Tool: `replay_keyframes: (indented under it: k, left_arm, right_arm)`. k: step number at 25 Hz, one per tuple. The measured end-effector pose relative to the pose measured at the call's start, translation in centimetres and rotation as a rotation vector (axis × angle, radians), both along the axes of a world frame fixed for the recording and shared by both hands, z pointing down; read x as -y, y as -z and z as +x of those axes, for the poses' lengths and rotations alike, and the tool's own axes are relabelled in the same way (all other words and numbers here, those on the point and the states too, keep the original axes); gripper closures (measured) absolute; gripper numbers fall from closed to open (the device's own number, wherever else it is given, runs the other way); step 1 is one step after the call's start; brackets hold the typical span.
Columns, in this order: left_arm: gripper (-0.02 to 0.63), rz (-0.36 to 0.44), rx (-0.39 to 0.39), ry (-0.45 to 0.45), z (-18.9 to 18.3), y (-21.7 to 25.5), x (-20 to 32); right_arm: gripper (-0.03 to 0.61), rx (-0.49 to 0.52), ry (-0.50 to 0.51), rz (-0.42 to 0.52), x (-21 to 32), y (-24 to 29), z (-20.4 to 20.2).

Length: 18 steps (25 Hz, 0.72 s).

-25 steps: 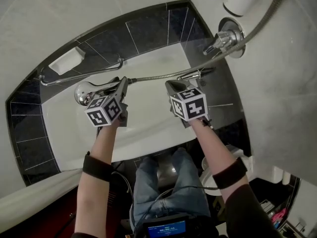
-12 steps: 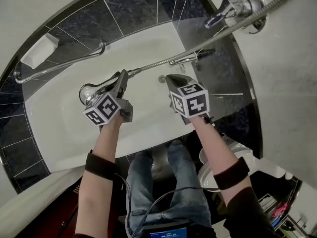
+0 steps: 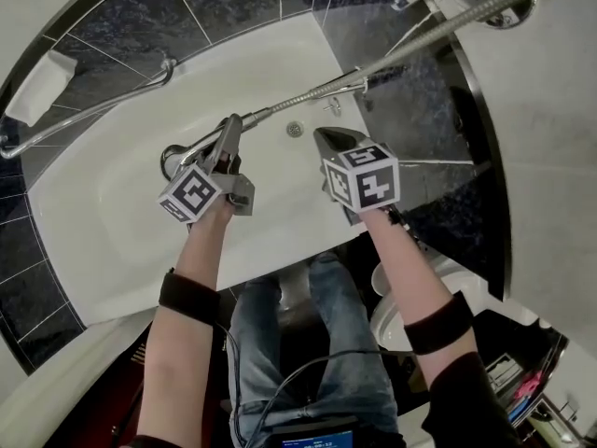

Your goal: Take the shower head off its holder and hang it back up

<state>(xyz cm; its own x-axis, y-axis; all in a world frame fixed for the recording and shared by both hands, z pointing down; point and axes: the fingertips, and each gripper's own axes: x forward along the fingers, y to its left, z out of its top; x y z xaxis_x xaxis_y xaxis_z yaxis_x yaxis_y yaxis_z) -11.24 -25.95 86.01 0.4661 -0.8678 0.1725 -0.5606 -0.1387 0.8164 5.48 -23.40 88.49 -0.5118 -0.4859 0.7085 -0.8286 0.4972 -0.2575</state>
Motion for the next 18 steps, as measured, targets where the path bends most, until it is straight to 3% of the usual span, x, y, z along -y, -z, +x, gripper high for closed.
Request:
replay_keyframes:
  k: [11,18]
  left_arm:
    - [0.451,0.044,-0.236,-0.032,2.5,-4.4,1.7]
    - [0.418,-0.029,-0.306,0.031,2.4,-7.0,2.6]
  right_arm:
    - [0.563,-0.009,-0.043,-0.029,0.7,-3.3,1.5]
    - [0.561,-0.014,-0.053,-0.042,0.6,-4.3,2.3]
